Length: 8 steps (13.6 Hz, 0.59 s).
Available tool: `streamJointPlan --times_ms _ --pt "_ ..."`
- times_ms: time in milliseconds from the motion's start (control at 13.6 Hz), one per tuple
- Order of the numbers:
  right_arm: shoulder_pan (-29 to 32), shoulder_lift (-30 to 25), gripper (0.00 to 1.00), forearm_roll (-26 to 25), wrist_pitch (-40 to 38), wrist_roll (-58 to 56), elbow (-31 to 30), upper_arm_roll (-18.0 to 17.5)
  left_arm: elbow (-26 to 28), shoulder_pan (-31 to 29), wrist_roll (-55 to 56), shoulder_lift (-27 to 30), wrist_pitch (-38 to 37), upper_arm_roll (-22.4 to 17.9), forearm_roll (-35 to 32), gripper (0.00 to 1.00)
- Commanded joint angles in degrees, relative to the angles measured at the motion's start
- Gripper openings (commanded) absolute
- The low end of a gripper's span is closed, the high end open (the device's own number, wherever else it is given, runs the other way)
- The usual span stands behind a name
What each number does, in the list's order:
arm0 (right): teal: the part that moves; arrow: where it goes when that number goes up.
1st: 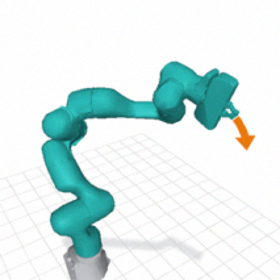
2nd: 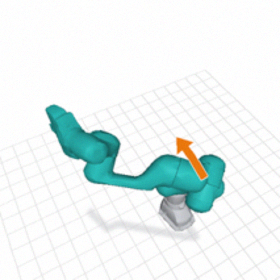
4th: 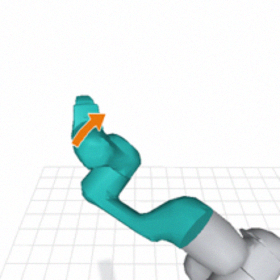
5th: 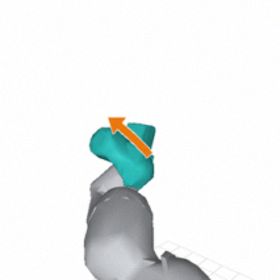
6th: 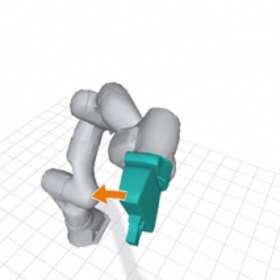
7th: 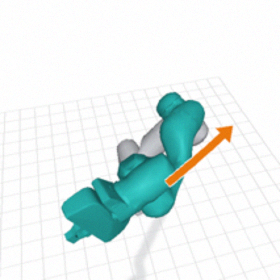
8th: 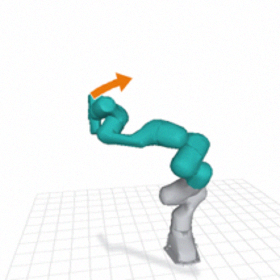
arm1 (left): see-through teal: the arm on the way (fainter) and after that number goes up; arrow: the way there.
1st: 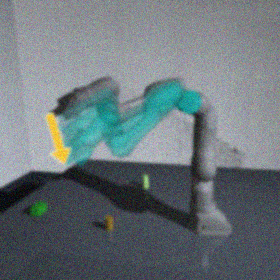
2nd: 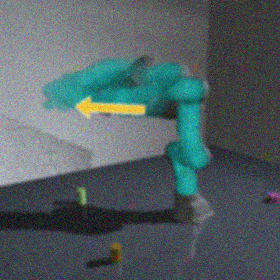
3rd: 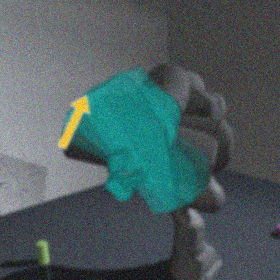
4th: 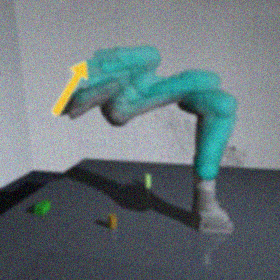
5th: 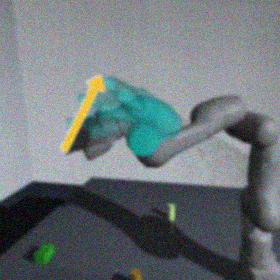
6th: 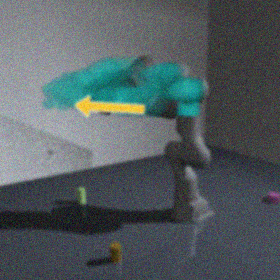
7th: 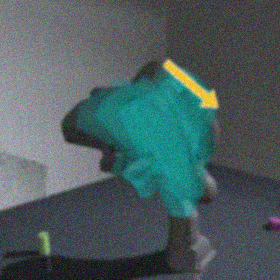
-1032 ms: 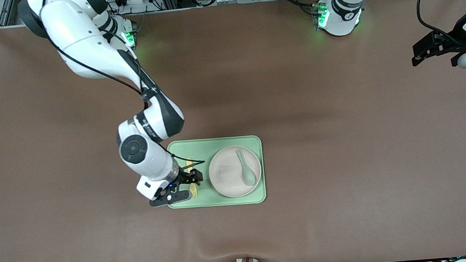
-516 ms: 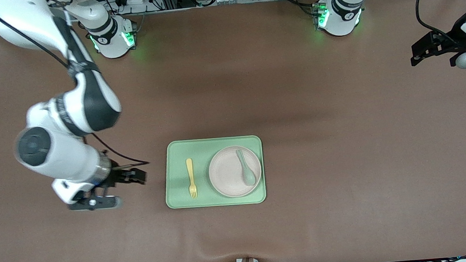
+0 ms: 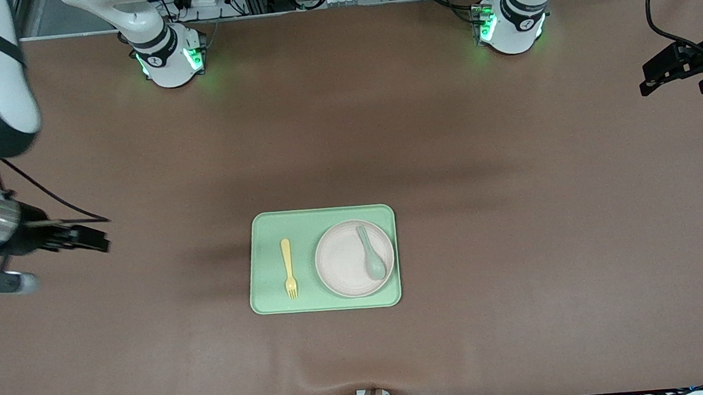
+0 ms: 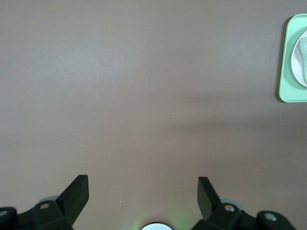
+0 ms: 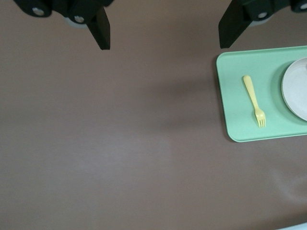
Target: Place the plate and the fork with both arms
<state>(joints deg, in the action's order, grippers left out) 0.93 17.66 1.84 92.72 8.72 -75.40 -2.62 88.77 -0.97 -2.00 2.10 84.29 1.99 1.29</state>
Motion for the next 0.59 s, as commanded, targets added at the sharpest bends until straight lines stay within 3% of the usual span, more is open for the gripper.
streamJointPlan --times_ms 0,221,516 --pt "0.5 -11.4 1.00 -0.4 0.2 -0.1 -9.6 -1.2 0.3 -0.1 0.7 0.9 -0.5 0.6 0.0 1.00" --pt "0.6 -22.7 1.00 -0.6 3.0 -0.8 -23.2 -1.1 0.4 0.4 1.0 0.9 -0.6 1.1 0.0 1.00" --pt "0.5 -23.4 1.00 -0.6 2.8 -0.1 -24.2 -1.0 0.0 0.8 2.0 -0.2 -0.5 1.6 0.0 1.00"
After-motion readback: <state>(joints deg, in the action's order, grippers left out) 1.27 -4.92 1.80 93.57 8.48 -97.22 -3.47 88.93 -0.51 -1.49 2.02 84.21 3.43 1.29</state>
